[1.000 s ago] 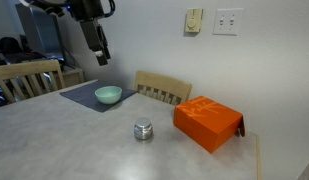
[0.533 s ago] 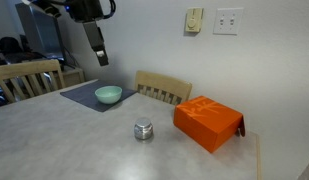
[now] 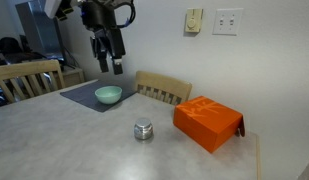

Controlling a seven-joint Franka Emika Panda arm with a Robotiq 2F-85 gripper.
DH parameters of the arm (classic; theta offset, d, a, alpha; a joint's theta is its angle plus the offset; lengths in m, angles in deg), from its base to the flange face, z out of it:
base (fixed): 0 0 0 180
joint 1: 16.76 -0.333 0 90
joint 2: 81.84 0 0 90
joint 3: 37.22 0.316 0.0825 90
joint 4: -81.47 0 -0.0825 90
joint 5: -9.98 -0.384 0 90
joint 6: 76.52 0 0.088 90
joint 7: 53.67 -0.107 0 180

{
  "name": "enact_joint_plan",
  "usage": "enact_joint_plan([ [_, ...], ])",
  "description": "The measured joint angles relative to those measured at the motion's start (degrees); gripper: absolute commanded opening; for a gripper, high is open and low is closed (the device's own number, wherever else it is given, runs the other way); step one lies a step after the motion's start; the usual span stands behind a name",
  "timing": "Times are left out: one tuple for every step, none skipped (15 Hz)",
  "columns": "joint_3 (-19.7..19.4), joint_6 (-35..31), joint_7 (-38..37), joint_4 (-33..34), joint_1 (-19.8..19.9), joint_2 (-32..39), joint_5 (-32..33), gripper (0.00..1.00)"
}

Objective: Open the silver candle container

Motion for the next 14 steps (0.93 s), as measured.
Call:
enact_joint_plan([
  [0.01, 0.01, 2.54, 1.38, -0.25, 1.28, 0.51, 1.00],
  [0.01, -0.15, 4.69, 2.73, -0.61, 2.64, 1.05, 1.00],
  [0.01, -0.24, 6.30, 4.18, -1.03, 4.15, 1.47, 1.00],
  [0.02, -0.37, 7.29, 5.68, -1.42, 5.77, 1.64, 1.00],
  [0.02, -0.43, 7.84, 7.16, -1.73, 7.47, 1.65, 1.00],
  [0.02, -0.43, 8.29, 8.68, -1.90, 9.28, 1.55, 1.00],
  [0.02, -0.16, 8.93, 10.26, -1.93, 11.20, 1.01, 1.00],
  [0.00, 0.30, 9.94, 11.85, -1.89, 13.25, 0.46, 1.00],
  [-0.02, 1.10, 11.23, 13.59, -1.77, 15.42, -0.44, 1.00],
  [-0.03, 2.27, 12.97, 15.46, -1.58, 17.59, -1.67, 1.00],
  [-0.06, 3.59, 14.02, 17.31, -1.38, 19.60, -2.86, 1.00],
  [-0.07, 4.63, 14.54, 19.07, -1.17, 21.31, -3.56, 1.00],
  [-0.07, 5.06, 14.73, 20.33, -1.03, 22.49, -3.78, 1.00],
  [-0.07, 5.35, 14.80, 21.12, -0.97, 23.10, -3.86, 1.00],
])
